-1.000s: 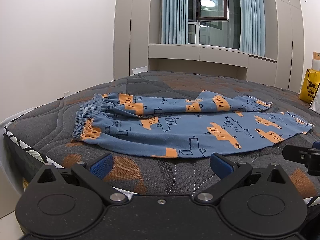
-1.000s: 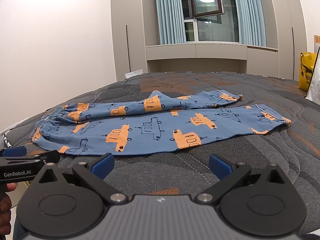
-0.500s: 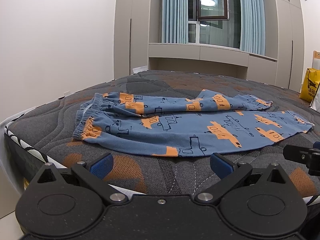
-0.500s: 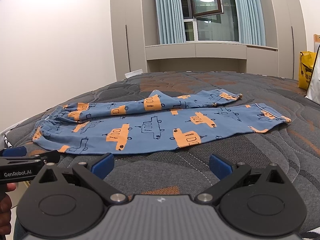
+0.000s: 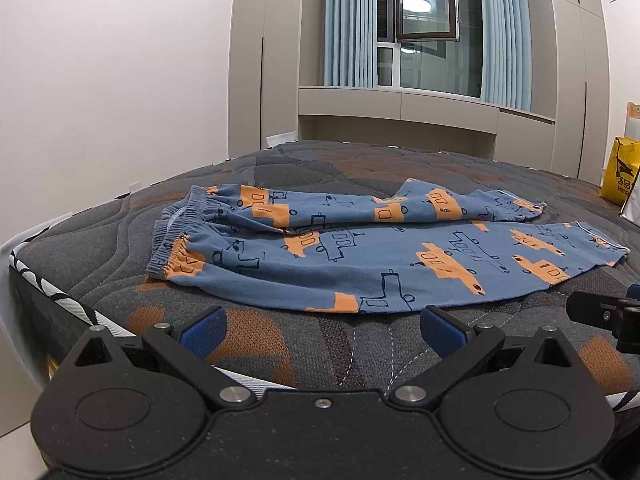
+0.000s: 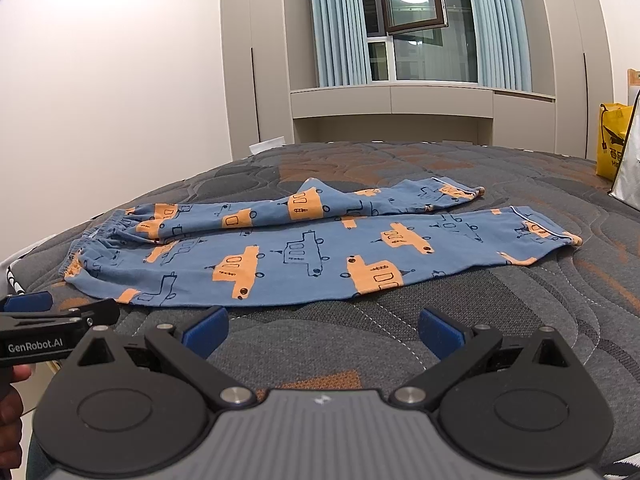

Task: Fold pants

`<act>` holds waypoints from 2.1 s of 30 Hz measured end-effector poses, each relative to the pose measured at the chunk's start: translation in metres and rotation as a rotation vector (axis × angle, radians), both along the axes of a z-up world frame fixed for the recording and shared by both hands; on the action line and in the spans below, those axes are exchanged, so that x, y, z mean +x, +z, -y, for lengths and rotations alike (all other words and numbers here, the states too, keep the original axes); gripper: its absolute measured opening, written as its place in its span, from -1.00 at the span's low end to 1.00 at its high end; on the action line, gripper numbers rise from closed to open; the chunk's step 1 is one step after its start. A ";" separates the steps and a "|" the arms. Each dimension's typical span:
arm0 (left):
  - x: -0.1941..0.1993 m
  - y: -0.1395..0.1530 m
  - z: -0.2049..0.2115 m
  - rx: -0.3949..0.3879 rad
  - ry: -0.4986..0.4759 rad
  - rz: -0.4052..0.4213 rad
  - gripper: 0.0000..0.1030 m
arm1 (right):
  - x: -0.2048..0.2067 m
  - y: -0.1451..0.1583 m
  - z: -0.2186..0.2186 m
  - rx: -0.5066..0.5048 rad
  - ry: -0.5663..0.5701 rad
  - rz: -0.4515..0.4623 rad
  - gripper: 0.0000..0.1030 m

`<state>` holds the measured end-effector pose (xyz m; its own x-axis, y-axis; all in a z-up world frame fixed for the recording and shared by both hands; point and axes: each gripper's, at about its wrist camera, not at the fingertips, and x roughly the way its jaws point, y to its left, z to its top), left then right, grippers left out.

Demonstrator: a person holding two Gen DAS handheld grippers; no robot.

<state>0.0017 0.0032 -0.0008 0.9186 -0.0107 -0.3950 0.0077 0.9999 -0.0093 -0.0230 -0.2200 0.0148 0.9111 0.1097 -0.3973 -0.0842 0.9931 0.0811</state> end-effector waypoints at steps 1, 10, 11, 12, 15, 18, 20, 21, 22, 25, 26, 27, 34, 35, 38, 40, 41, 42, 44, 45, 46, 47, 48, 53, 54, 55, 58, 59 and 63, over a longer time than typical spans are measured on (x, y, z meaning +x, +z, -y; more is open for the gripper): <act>0.000 0.000 0.000 0.000 -0.001 -0.001 0.99 | 0.000 0.000 0.000 0.000 0.000 -0.001 1.00; 0.001 -0.002 -0.001 -0.001 0.003 -0.003 0.99 | 0.003 -0.003 -0.001 -0.005 -0.020 -0.022 1.00; 0.001 -0.002 -0.001 -0.002 0.003 -0.004 0.99 | 0.004 -0.004 -0.001 -0.003 -0.021 -0.025 1.00; 0.002 -0.002 -0.001 -0.003 0.003 -0.005 0.99 | 0.004 -0.004 0.000 -0.001 -0.021 -0.028 1.00; 0.002 -0.003 -0.001 -0.003 0.003 -0.006 0.99 | 0.004 -0.005 0.000 -0.006 -0.024 -0.034 1.00; 0.002 -0.003 0.000 0.001 0.001 -0.006 0.99 | 0.004 -0.005 0.001 -0.003 -0.025 -0.034 1.00; 0.002 -0.003 0.002 0.006 -0.002 -0.002 0.99 | 0.004 -0.005 0.001 -0.002 -0.024 -0.033 1.00; 0.001 -0.002 0.003 0.008 -0.004 0.000 0.99 | 0.005 -0.005 0.001 -0.002 -0.022 -0.032 1.00; 0.001 -0.002 0.003 0.012 -0.007 0.001 0.99 | 0.005 -0.004 0.000 -0.002 -0.020 -0.030 1.00; 0.001 -0.002 0.005 0.019 -0.009 -0.001 0.99 | 0.005 -0.005 0.000 -0.002 -0.015 -0.028 1.00; 0.001 -0.002 0.005 0.018 -0.011 -0.001 0.99 | 0.005 -0.005 0.000 -0.002 -0.013 -0.028 1.00; 0.002 -0.001 0.005 0.017 -0.014 -0.001 0.99 | 0.005 -0.005 0.000 -0.003 -0.013 -0.027 1.00; 0.009 0.012 0.000 0.023 -0.045 0.053 0.99 | 0.009 -0.003 0.001 -0.011 -0.009 -0.015 1.00; 0.012 0.016 -0.001 0.030 -0.042 0.067 0.99 | 0.010 -0.001 0.001 -0.013 -0.005 -0.010 1.00; 0.027 0.028 -0.006 0.051 -0.020 0.112 0.99 | 0.016 0.003 0.003 -0.021 0.004 0.006 1.00; 0.037 0.035 -0.011 0.056 -0.027 0.136 0.99 | 0.021 0.007 0.003 -0.038 0.001 0.010 1.00; 0.044 0.038 -0.014 0.056 -0.042 0.145 0.99 | 0.024 0.008 0.003 -0.044 -0.001 0.012 1.00; 0.049 0.040 -0.015 0.055 -0.056 0.147 0.99 | 0.027 0.010 0.004 -0.049 -0.001 0.015 1.00; 0.064 0.042 -0.017 0.061 -0.093 0.132 0.99 | 0.035 0.012 0.007 -0.047 -0.001 0.023 1.00; 0.071 0.042 -0.018 0.065 -0.109 0.124 0.99 | 0.039 0.013 0.010 -0.039 0.003 0.029 1.00; 0.079 0.042 -0.018 0.071 -0.120 0.116 0.99 | 0.042 0.014 0.011 -0.033 0.009 0.036 1.00; 0.087 0.042 -0.019 0.079 -0.123 0.108 0.99 | 0.046 0.016 0.014 -0.028 0.019 0.044 1.00; 0.094 0.042 -0.020 0.089 -0.127 0.102 0.99 | 0.051 0.017 0.016 -0.020 0.038 0.057 1.00; 0.132 0.055 -0.032 0.123 -0.125 0.105 0.99 | 0.081 0.027 0.027 0.032 0.206 0.017 1.00; 0.143 0.058 -0.036 0.118 -0.127 0.084 0.99 | 0.090 0.030 0.030 0.041 0.238 -0.004 1.00; 0.155 0.062 -0.041 0.111 -0.126 0.055 0.99 | 0.097 0.033 0.032 0.048 0.252 -0.015 1.00; 0.185 0.070 -0.054 0.095 -0.122 0.002 0.99 | 0.121 0.044 0.039 0.025 0.296 -0.028 1.00; 0.194 0.072 -0.057 0.102 -0.112 -0.004 0.99 | 0.130 0.049 0.040 -0.004 0.312 -0.023 1.00; 0.227 0.075 -0.065 0.168 -0.080 -0.028 0.99 | 0.167 0.059 0.040 -0.103 0.332 -0.013 1.00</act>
<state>0.2285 0.0687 0.0745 0.9060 -0.0144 -0.4230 0.0888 0.9836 0.1568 0.1443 -0.2598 0.0736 0.8273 0.3576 -0.4333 -0.4033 0.9149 -0.0149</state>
